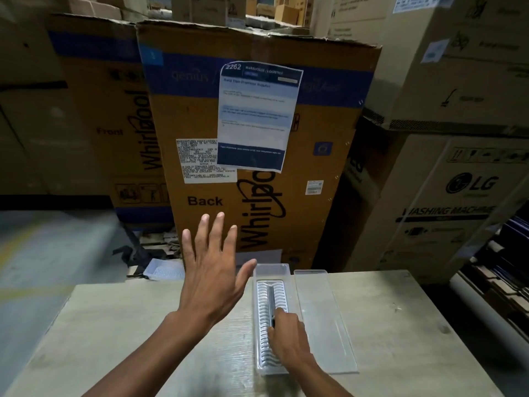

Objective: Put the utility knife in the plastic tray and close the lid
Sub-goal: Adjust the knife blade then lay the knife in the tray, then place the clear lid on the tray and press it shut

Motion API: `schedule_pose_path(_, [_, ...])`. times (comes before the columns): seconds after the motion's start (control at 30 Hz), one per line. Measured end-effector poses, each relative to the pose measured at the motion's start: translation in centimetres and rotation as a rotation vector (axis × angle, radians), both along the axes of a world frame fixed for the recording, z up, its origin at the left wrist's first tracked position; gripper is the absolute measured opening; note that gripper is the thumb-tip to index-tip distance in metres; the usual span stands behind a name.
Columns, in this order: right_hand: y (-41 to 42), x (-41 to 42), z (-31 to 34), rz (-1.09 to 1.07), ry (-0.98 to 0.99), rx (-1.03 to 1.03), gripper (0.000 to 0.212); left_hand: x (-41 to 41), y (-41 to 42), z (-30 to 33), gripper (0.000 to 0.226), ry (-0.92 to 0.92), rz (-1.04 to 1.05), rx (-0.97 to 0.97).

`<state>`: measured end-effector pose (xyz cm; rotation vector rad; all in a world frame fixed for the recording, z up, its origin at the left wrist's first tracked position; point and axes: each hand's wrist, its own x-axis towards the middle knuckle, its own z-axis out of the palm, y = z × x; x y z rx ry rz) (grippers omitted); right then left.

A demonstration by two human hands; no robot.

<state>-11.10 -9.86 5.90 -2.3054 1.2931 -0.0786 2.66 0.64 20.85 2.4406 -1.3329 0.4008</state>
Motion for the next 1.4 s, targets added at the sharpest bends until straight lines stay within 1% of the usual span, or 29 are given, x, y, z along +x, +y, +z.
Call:
schedule_pose_path(0.23, [-0.4, 1.5, -3.9, 0.010, 0.140, -0.063, 0.033, 0.5, -0.3, -1.1, 0.084, 0.068, -0.034, -0.035])
schedule_pose_path(0.33, [-0.6, 1.8, -4.7, 0.006, 0.152, -0.068, 0.036, 0.7, -0.3, -2.0, 0.089, 0.085, -0.039, -0.020])
schedule_pose_path(0.5, [-0.6, 1.6, -5.2, 0.019, 0.147, -0.080, 0.040, 0.8, -0.3, -3.3, 0.082, 0.130, -0.041, 0.022])
schedule_pose_path(0.63, [-0.6, 1.4, -5.7, 0.022, 0.135, -0.103, 0.042, 0.6, -0.6, -3.9, 0.083, 0.161, -0.062, 0.026])
schedule_pose_path(0.7, [-0.4, 1.3, -5.7, 0.025, 0.112, -0.101, 0.041, 0.4, -1.0, -4.2, 0.088, 0.168, -0.070, 0.034])
schedule_pose_path(0.77, [-0.3, 1.2, -5.0, 0.015, 0.087, -0.078, 0.039, 0.1, -1.3, -4.5, 0.097, 0.182, -0.081, 0.031])
schedule_pose_path(0.83, [-0.5, 0.9, -3.4, -0.026, -0.002, -0.067, 0.035, -0.1, -1.5, -4.6, 0.101, 0.200, -0.090, 0.024])
schedule_pose_path(0.97, [-3.2, -0.9, 1.5, -0.229, -0.336, -0.066, 0.019, -0.4, -1.8, -4.9, 0.093, 0.240, -0.077, 0.068])
schedule_pose_path(1.03, [-5.3, -2.8, 2.6, -0.289, -0.389, -0.105, 0.013, -0.7, -1.8, -5.5, 0.090, 0.251, -0.078, 0.093])
schedule_pose_path(1.1, [-6.8, -4.9, 2.2, -0.305, -0.348, -0.119, 0.011, -1.1, -1.8, -6.3, 0.086, 0.255, -0.093, 0.111])
schedule_pose_path(1.17, [-7.5, -6.6, 0.3, -0.292, -0.258, -0.092, 0.014, -1.7, -1.9, -7.2, 0.081, 0.263, -0.108, 0.126])
schedule_pose_path(1.3, [-7.1, -8.3, -4.2, -0.153, -0.084, -0.014, 0.036, -2.6, -2.3, -8.3, 0.085, 0.274, -0.131, 0.166])
schedule_pose_path(1.4, [-6.5, -8.2, -5.5, -0.051, 0.081, -0.019, 0.047, -2.8, -2.3, -8.5, 0.084, 0.273, -0.134, 0.174])
